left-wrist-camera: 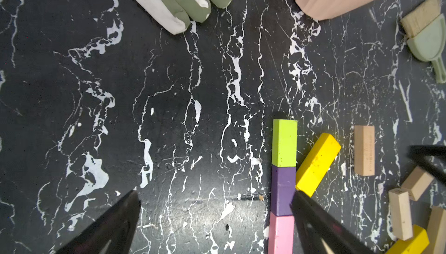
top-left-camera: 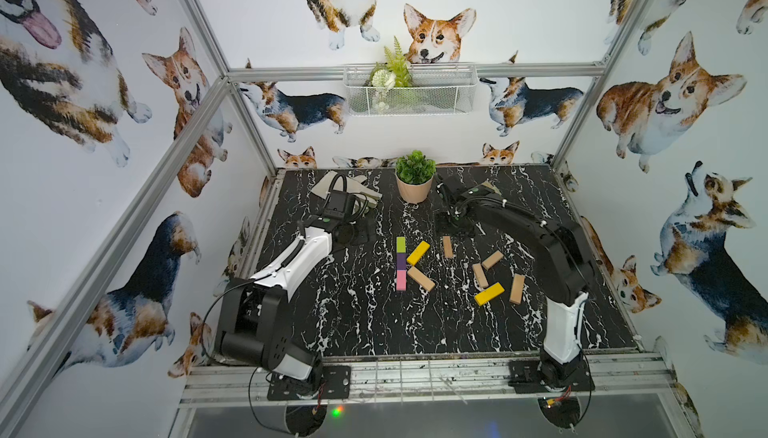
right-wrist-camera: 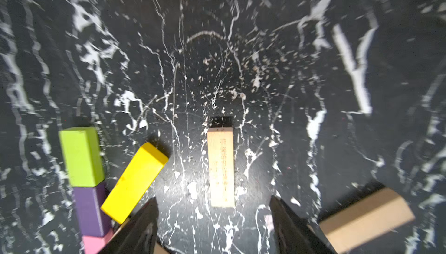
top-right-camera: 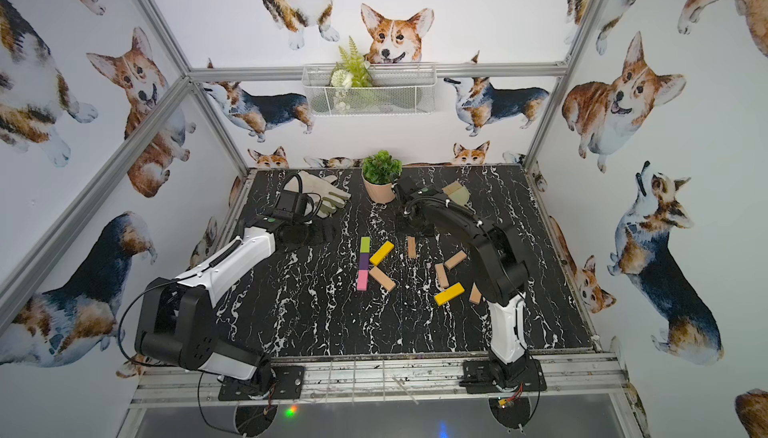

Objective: Assemble the letter k with building blocks
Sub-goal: Pick up the building block from the center of the board.

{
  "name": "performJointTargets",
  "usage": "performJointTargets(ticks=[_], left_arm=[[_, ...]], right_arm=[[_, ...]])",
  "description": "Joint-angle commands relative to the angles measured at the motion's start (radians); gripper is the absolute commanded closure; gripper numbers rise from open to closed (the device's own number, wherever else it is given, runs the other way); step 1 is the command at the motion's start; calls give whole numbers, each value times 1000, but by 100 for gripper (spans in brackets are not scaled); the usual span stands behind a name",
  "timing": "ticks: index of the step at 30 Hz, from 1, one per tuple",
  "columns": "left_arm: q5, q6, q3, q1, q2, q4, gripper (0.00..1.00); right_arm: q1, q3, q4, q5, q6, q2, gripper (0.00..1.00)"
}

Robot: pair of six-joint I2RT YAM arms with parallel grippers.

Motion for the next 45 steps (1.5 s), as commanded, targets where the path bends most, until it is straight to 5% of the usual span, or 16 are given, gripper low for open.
performJointTargets(ticks=[1, 10, 19, 28, 45], left_arm=[[-103, -41, 22, -114, 0, -15, 0], [-295, -172, 325, -531, 279, -129, 5], [-283, -227, 695, -722, 614, -256, 14], [-240, -261, 966, -782, 837, -377, 18], [-231, -305, 1157, -791, 1006, -504, 20]], right_arm=[[-38, -106, 50, 138, 101, -166, 24], [-356, -470, 57, 213, 189, -577, 29], [-560, -580, 9, 211, 140, -803, 29], [-568, -600, 7, 172, 135, -800, 29], [-567, -624, 18, 148, 146, -817, 29]])
